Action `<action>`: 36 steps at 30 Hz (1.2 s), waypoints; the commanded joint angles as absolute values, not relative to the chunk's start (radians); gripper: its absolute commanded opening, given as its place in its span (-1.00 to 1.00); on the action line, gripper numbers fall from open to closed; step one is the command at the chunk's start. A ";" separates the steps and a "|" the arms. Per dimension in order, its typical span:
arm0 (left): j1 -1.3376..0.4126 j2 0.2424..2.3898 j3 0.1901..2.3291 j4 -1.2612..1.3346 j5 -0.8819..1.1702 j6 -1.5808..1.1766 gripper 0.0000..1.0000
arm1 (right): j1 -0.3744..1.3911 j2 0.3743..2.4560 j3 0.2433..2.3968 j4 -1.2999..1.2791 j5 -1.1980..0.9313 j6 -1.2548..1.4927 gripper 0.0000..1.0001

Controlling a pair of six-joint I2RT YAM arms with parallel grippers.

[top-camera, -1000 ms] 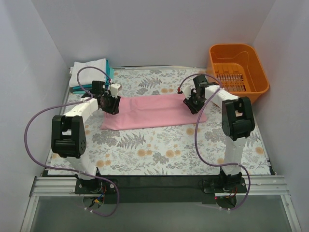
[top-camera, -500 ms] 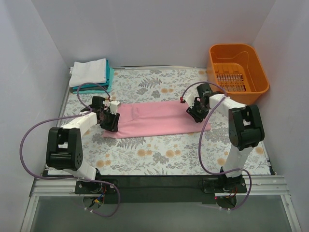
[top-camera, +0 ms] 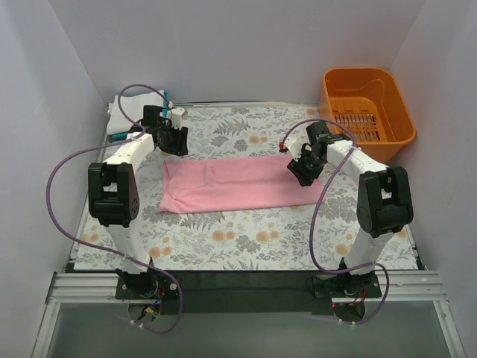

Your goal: Fold and stack the t-shirts

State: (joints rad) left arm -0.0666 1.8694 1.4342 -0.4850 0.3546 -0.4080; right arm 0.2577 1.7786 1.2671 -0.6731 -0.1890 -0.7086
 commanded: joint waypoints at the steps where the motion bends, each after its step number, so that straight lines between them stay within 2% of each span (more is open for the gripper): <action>1: -0.058 1.922 1.483 -0.502 0.348 -0.430 -0.17 | 0.259 1.733 1.305 -0.707 -0.207 -0.693 -0.04; 8: -0.058 1.971 1.502 -0.499 0.377 -0.442 -0.18 | 0.261 1.749 1.308 -0.707 -0.198 -0.696 -0.05; 14: -0.058 1.986 1.500 -0.506 0.410 -0.442 -0.28 | 0.259 1.761 1.321 -0.706 -0.183 -0.703 -0.06; 23: -0.058 2.026 1.513 -0.531 0.417 -0.430 -0.28 | 0.259 1.772 1.336 -0.707 -0.172 -0.712 -0.07; 26: -0.058 2.039 1.517 -0.532 0.411 -0.425 -0.41 | 0.259 1.773 1.336 -0.707 -0.167 -0.715 -0.06; 27: -0.058 2.037 1.517 -0.534 0.413 -0.423 -0.56 | 0.258 1.773 1.336 -0.707 -0.167 -0.715 -0.07; 30: -0.058 2.013 1.509 -0.535 0.429 -0.414 -0.85 | 0.258 1.772 1.335 -0.709 -0.166 -0.715 -0.07; 34: -0.058 1.956 1.486 -0.538 0.448 -0.390 -1.00 | 0.259 1.772 1.339 -0.710 -0.169 -0.716 -0.07; 36: -0.058 1.911 1.451 -0.538 0.456 -0.377 -1.00 | 0.258 1.773 1.342 -0.710 -0.170 -0.716 -0.07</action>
State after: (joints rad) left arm -0.0608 2.0357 1.4746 -0.5304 0.4171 -0.4099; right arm 0.2577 1.7737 1.2964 -0.7021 -0.1627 -0.7101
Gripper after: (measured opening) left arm 0.032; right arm 0.466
